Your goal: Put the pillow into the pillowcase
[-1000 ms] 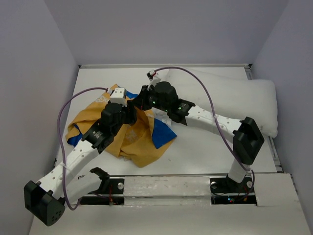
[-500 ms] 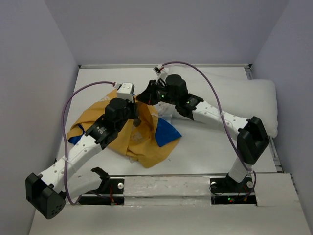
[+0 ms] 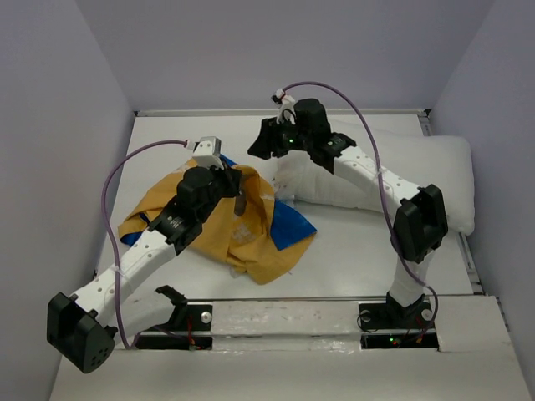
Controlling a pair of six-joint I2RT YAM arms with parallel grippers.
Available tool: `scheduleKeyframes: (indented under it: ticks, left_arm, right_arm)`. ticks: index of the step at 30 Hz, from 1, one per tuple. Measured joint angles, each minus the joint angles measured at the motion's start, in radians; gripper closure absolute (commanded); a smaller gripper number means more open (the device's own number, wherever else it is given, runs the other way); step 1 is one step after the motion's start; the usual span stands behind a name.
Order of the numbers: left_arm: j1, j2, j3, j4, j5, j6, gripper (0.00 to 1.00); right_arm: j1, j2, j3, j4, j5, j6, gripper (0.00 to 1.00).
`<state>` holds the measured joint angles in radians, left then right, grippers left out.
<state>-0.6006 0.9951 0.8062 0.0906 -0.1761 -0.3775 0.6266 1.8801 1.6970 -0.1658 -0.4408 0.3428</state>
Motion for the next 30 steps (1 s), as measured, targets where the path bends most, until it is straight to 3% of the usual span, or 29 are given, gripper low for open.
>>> scheduleKeyframes:
  ticks: [8, 14, 20, 30]
  left_arm:
    - [0.000, 0.018, -0.037, 0.070, 0.042, -0.055, 1.00]
    - [0.000, 0.023, -0.037, 0.071, 0.062, -0.059, 1.00]
    - [0.000, 0.022, -0.036, 0.066, 0.078, -0.059, 1.00]
    - [0.000, -0.021, -0.013, 0.021, 0.111, -0.069, 1.00]
  right_arm:
    - [-0.151, -0.154, -0.187, -0.042, -0.006, -0.011, 0.25]
    - [-0.102, -0.297, -0.435, 0.015, -0.074, -0.076, 0.13]
    - [0.064, -0.314, -0.507, 0.018, 0.007, -0.180, 0.16]
    - [0.144, -0.167, -0.478, 0.109, 0.293, -0.254, 0.25]
